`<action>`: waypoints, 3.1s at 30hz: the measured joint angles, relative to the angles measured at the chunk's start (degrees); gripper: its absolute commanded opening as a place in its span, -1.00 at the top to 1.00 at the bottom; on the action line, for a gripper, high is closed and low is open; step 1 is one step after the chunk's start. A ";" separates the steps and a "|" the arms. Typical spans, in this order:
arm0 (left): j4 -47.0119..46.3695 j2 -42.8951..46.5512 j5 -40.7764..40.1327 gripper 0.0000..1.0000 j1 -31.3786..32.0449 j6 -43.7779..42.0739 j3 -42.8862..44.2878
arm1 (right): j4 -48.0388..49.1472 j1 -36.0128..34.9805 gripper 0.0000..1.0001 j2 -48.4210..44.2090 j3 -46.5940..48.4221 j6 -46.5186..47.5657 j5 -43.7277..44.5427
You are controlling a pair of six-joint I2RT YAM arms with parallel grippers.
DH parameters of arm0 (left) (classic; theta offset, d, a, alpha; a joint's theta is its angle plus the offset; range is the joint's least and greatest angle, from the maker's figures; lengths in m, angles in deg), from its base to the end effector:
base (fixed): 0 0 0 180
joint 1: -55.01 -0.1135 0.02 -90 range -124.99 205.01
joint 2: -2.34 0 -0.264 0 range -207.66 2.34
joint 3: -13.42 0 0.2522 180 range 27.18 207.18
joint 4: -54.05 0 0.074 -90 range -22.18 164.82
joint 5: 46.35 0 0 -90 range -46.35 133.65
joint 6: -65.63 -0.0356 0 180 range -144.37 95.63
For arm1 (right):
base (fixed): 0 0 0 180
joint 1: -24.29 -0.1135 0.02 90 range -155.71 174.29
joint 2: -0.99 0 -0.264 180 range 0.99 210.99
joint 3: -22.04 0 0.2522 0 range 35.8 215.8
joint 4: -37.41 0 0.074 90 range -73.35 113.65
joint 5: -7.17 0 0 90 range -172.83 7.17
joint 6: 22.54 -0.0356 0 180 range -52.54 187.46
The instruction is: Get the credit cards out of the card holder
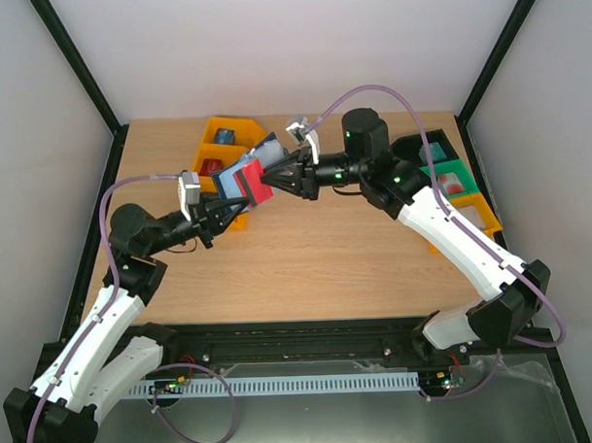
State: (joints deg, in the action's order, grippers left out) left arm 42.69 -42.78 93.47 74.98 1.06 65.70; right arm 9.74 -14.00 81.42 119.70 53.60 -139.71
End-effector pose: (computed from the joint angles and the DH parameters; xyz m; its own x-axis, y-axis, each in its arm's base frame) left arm 0.1560 -0.0856 0.3628 -0.1174 -0.2521 -0.9605 0.9421 0.2776 -0.1880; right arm 0.2240 0.2148 0.4316 -0.3741 -0.1285 -0.9185 -0.9223 -0.0522 0.3829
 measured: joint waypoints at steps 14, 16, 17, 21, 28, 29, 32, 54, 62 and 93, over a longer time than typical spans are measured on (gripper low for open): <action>0.31 0.72 -1.25 0.77 -0.17 -0.44 -0.02 | 2.86 -0.04 0.97 0.57 0.02 -1.64 -4.55; 0.15 0.94 -1.33 0.75 -0.11 -0.44 -0.02 | 4.59 0.13 0.97 -0.20 -1.09 -2.80 -5.20; 0.09 0.96 -1.33 0.74 -0.04 -0.55 -0.02 | 5.44 0.42 0.97 -0.70 -1.88 -3.41 -5.42; 0.09 0.96 -1.62 0.94 0.02 -0.44 -0.02 | 6.49 1.51 0.97 -1.81 -3.08 -4.87 -5.95; 0.13 1.11 -3.41 0.95 0.00 0.50 -0.02 | 5.51 4.46 0.97 -3.65 -3.08 -4.57 -5.40; 0.13 1.20 -3.82 0.95 -0.02 0.87 -0.04 | 5.31 5.22 0.97 -4.09 -3.08 -4.52 -5.20; 0.76 1.60 -7.26 0.95 -0.52 2.71 -0.26 | 5.57 9.35 0.97 -6.08 -3.65 -5.07 -4.46; 23.78 3.15 -51.54 0.95 -21.24 10.75 -2.75 | 15.91 5.31 0.97 34.51 28.22 14.27 16.92; 23.71 -3.89 -51.34 0.95 -23.26 9.11 -2.58 | 16.24 4.94 0.97 53.44 40.28 53.81 11.91; 15.23 -30.01 -48.30 0.95 -27.76 10.19 0.87 | 21.92 2.58 0.97 60.76 27.65 51.67 12.35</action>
State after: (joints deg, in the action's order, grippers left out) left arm 57.93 -72.79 45.17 47.22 11.25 66.58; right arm 31.66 -11.42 142.18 147.35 105.27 -127.36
